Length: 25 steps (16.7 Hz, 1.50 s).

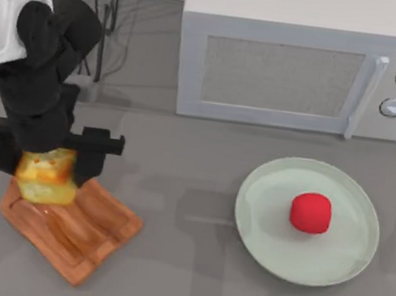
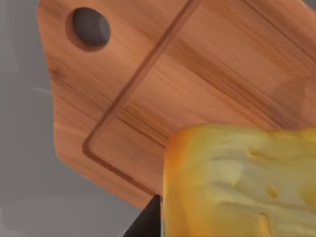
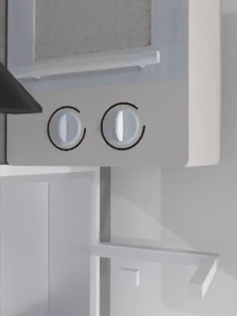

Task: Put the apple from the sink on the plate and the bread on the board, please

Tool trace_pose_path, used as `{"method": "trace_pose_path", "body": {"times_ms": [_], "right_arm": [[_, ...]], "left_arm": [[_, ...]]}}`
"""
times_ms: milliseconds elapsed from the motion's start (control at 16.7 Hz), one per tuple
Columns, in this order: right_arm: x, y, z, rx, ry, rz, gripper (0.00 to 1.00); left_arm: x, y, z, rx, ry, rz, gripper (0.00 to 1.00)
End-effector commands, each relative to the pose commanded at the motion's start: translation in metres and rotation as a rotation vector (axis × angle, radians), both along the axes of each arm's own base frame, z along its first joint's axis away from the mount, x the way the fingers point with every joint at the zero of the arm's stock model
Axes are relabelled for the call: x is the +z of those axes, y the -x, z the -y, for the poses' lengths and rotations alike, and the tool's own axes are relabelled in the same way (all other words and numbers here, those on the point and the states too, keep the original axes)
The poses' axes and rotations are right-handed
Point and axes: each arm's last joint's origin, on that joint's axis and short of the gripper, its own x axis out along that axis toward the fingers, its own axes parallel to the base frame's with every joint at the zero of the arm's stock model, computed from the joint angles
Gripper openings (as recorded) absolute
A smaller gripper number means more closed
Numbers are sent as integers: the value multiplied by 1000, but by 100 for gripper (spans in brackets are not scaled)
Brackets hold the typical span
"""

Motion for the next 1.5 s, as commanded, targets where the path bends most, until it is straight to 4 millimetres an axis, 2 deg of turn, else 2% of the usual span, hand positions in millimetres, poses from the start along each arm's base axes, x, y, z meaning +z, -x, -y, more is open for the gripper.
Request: {"method": "trace_pose_path", "body": {"times_ms": [300,1080,1320,1500], "right_arm": [[0,0,0,0,0,0,100],[0,0,0,0,0,0,100],[0,0,0,0,0,0,100],[0,0,0,0,0,0,100]], "left_arm": [[-3,-1,-1,1,-1,-4,0],[-44,0,0,0,1,2,0],[-45,0,0,0,0,0,0],[-45,0,0,0,0,0,23]]}}
